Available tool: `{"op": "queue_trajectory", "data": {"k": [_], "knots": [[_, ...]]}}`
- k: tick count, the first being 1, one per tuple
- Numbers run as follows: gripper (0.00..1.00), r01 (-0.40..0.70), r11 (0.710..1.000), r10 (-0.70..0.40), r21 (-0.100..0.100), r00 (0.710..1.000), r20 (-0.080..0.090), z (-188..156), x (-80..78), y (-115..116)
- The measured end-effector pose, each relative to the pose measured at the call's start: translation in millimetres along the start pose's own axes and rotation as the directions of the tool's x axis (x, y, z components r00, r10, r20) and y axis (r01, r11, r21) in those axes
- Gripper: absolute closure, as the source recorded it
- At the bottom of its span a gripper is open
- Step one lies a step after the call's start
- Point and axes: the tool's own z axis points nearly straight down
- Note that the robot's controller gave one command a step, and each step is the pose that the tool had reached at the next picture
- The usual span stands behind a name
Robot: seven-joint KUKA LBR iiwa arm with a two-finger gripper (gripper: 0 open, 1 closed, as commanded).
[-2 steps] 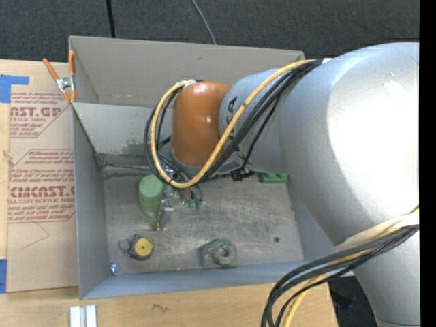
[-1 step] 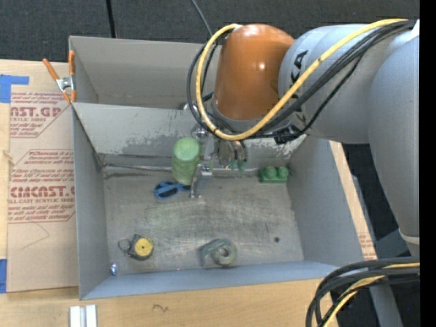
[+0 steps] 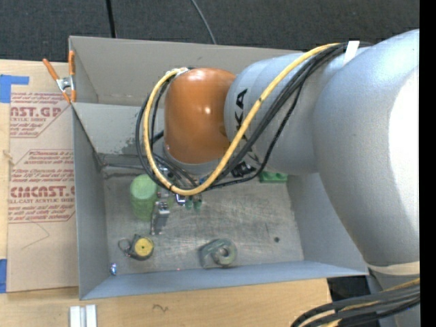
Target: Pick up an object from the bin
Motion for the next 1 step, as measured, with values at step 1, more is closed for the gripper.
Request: {"op": "queue_trajectory", "data": {"k": [1], "knots": [[1.00,0.187,0.982,-0.187,0.001,0.982,0.013,-124.3,16.1,11.2]]}}
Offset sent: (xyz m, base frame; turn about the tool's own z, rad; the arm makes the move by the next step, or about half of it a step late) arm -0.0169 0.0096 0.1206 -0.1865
